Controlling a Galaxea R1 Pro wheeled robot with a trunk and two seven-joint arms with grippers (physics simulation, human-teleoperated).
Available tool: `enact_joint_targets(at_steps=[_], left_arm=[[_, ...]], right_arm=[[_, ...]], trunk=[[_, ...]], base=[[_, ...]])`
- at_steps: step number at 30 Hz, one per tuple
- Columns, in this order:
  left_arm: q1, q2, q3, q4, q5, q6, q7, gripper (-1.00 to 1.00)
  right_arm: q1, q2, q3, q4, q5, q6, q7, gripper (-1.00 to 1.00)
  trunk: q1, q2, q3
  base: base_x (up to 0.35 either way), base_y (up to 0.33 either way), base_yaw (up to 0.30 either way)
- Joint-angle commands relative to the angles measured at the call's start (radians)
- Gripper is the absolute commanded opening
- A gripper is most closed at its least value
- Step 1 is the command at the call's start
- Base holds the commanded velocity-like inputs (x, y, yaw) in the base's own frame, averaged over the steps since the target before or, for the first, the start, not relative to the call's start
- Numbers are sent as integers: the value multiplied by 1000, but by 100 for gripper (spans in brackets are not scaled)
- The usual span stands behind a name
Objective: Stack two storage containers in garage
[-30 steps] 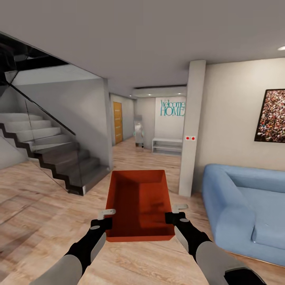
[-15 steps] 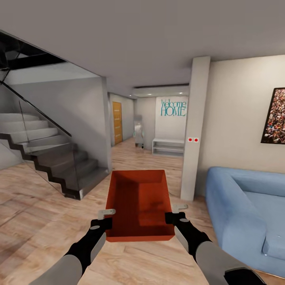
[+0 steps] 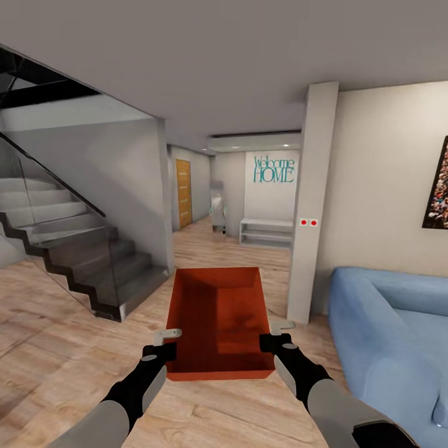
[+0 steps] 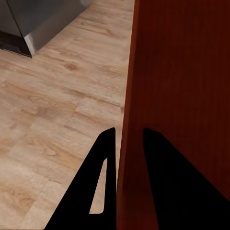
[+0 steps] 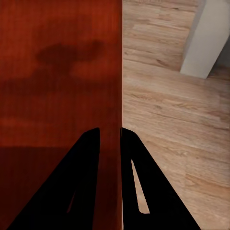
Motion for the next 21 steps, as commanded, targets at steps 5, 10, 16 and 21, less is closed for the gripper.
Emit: enact_joint_targets(at_steps=[5,10,16,21], left_arm=[[0,62,52,0,14,6,14,-100],[0,59,52,-1,13,8,15,-100],[0,59,52,-1,13,8,15,-100],[0,60,52,-1,13,9,15,-100]], right_arm=[[0,-3,2,-5,6,-17,-5,-100],[0,-3,1,-5,6,-17,-5,-100],[0,-3,1,-5,6,-17,-5,-100],[0,-3,1,-5,6,-17,-5,-100]], trunk=[[1,-1,0],[1,-1,0],[1,-1,0],[1,-1,0]], base=[[324,0,0],[324,0,0],[324,0,0],[324,0,0]])
